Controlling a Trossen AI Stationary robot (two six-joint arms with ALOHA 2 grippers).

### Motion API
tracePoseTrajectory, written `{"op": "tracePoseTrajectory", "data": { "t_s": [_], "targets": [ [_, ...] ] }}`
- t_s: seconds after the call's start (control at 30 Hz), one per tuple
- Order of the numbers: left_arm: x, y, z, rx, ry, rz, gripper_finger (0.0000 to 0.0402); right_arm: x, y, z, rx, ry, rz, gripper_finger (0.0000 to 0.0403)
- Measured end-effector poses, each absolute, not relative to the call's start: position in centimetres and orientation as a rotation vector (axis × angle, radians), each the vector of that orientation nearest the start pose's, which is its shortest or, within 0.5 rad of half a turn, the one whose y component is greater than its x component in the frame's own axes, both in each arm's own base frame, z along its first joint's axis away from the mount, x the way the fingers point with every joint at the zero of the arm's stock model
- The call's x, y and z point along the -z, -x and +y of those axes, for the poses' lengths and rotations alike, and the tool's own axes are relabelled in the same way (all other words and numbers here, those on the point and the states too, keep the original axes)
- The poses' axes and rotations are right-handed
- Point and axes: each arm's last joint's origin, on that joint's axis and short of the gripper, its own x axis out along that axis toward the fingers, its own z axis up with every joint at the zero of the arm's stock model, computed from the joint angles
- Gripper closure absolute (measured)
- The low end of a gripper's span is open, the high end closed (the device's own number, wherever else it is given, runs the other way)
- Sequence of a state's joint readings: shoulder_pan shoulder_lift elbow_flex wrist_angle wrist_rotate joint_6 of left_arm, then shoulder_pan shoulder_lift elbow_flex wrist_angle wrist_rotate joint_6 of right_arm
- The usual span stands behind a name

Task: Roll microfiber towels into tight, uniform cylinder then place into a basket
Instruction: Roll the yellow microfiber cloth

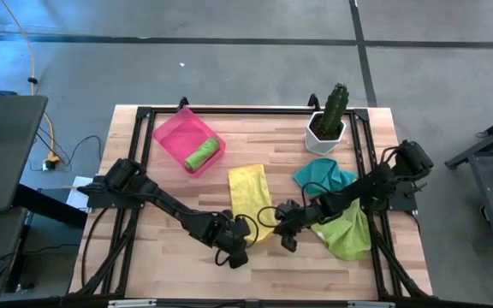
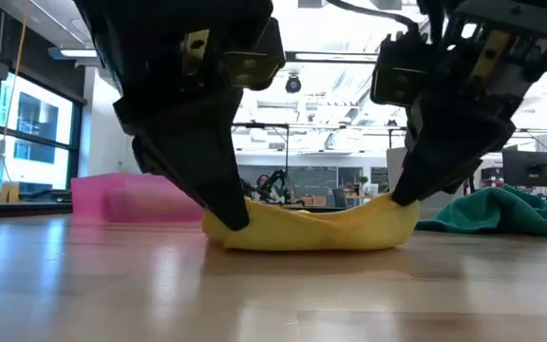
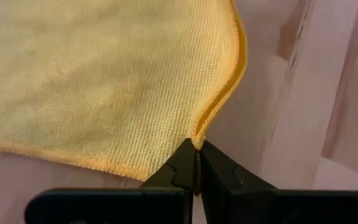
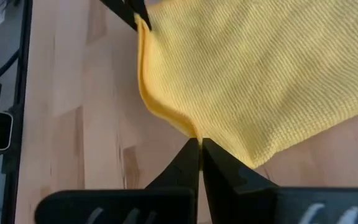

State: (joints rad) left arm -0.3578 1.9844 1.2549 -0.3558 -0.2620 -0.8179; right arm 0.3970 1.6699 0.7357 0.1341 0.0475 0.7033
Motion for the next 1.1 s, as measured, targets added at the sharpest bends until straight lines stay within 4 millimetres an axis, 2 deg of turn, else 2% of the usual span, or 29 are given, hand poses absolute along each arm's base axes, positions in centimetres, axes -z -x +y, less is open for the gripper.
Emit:
{"op": "tracePoseTrajectory", "data": {
  "t_s": [0.17,0.37,0.57,0.83,0.93,1.1],
  "targets": [
    [-15.1,-36.8,-13.1,-0.408,0.434,0.935,0.0398,-13.5,-28.6,11.2,-0.007,-0.517,0.86,0.0402],
    [-14.8,-36.3,-12.9,-0.534,0.523,0.929,0.0398,-13.4,-28.7,10.2,0.087,-0.528,0.855,0.0402],
    [-14.5,-35.8,-12.4,-0.69,0.537,0.887,0.0398,-13.3,-28.7,9.8,0.168,-0.477,0.826,0.0402],
    [-14.2,-35.9,-12.0,-0.704,0.556,0.907,0.0398,-13.2,-28.6,9.6,0.191,-0.398,0.829,0.0402],
    [-14.0,-35.8,-12.2,-0.691,0.564,0.924,0.0398,-13.2,-28.6,9.6,0.173,-0.358,0.827,0.0388],
    [-13.1,-35.8,-12.4,-0.685,0.562,0.971,0.0398,-13.2,-28.6,9.6,0.153,-0.299,0.834,0.0331]
  ]
}}
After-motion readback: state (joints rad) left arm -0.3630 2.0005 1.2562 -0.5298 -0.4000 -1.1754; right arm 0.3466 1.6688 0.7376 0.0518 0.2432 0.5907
